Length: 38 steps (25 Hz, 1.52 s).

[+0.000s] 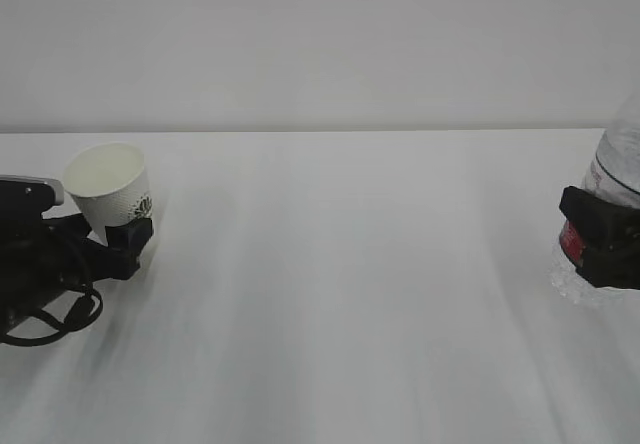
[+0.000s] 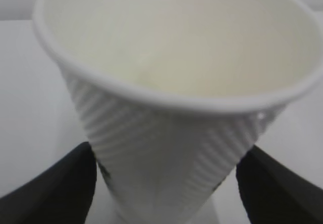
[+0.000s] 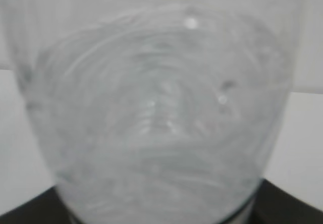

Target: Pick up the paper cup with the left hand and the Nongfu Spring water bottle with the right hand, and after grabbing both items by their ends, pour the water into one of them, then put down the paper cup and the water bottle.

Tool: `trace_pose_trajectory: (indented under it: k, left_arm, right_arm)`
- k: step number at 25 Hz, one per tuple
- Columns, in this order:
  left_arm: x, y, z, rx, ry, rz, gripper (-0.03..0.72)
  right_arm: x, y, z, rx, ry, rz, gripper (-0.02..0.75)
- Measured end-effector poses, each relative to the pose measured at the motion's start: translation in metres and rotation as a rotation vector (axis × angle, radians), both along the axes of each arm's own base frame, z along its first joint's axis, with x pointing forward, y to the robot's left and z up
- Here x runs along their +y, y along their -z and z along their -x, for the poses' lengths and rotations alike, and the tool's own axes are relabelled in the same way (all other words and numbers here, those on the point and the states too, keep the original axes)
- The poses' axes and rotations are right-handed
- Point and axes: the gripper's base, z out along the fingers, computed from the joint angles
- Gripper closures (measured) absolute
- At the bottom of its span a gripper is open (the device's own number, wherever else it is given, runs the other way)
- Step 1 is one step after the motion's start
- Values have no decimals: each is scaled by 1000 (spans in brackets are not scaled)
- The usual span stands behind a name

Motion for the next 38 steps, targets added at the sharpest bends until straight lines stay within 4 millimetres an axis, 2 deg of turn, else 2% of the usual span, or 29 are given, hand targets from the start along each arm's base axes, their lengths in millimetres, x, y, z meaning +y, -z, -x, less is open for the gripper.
trace_pose_trajectory:
  k: [10,23,30,38]
  left_arm:
    - [-2,9,-13,-6,0,1,52]
    - [-7,0,-38,-85,0,16,52]
    - [-7,10,-38,-61,0,11,53]
    - [-7,11,-38,-60,0,11,64]
  right_arm:
    - [0,0,0,0,0,0,340]
    - [0,0,0,0,0,0,340]
    - [0,0,0,-2,-2,11,340]
    - [0,0,0,-4,-4,17,340]
